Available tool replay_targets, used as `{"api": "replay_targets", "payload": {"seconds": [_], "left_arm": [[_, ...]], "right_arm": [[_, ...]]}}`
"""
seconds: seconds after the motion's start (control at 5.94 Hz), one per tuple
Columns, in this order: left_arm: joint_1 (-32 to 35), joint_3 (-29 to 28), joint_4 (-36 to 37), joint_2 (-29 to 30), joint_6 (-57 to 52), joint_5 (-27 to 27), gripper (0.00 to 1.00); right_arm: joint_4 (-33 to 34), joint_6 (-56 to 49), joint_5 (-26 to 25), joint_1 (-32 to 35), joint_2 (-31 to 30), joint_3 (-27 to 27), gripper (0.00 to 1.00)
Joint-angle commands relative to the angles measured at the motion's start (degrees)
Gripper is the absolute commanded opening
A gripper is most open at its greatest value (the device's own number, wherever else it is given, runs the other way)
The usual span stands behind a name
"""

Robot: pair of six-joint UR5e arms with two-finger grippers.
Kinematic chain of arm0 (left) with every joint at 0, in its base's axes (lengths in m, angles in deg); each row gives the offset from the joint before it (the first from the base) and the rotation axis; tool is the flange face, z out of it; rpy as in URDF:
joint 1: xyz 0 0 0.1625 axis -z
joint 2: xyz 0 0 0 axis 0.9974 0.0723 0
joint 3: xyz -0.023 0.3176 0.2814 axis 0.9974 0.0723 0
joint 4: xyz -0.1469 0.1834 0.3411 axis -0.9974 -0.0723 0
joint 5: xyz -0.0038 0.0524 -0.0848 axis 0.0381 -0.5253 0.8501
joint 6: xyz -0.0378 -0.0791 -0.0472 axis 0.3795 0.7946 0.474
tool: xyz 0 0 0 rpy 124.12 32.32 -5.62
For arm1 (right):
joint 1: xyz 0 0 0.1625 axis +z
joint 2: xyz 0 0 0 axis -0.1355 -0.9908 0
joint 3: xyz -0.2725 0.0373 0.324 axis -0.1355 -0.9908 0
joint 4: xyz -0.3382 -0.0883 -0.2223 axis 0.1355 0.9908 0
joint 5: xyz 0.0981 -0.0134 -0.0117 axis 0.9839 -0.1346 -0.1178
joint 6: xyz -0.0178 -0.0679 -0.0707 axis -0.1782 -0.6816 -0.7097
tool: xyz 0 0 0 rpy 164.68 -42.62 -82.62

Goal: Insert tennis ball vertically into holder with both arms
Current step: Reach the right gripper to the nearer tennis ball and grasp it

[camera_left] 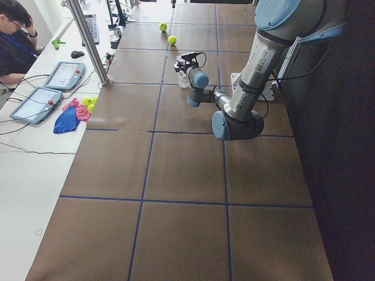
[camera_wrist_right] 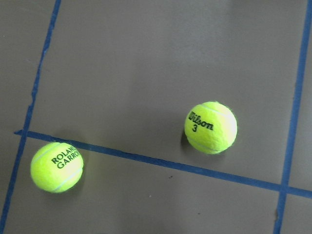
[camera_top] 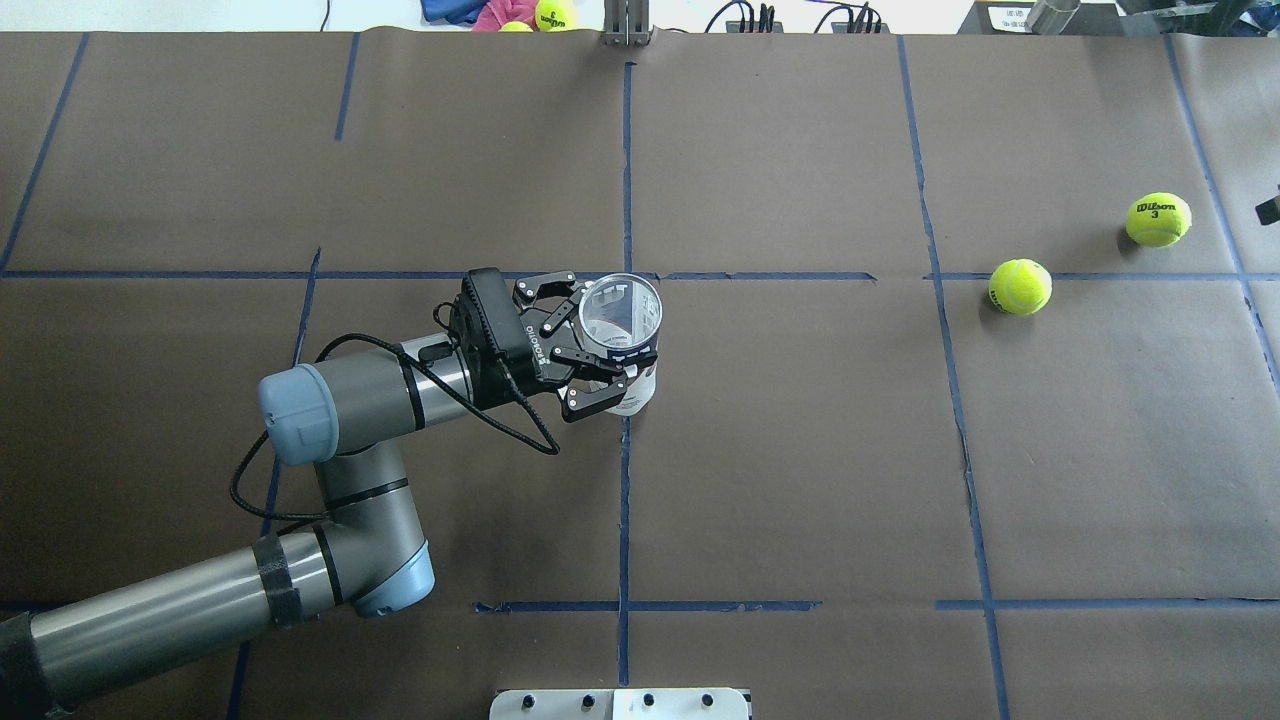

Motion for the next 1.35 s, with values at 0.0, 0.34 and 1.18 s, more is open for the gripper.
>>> {"api": "replay_targets", "payload": {"seconds": [0.0,0.34,1.18], "left_arm": [[-0.1,-0.2,0.0,0.0,0.1,-0.1,0.81],[-0.1,-0.1,-0.1,0.0,0.1,-0.2,0.82],[-0.1,-0.2,-0.1,0.4,0.2,-1.8,0.85]], "right_arm": [[3.7,5.4,-4.3,-5.8,6.1,-0.1,1.0],[3.1,9.3,-9.7,-11.9,9.8,-1.9,1.0],[-5.8,13.0,-14.3,-17.9,8.8,-7.2,1.0]]}}
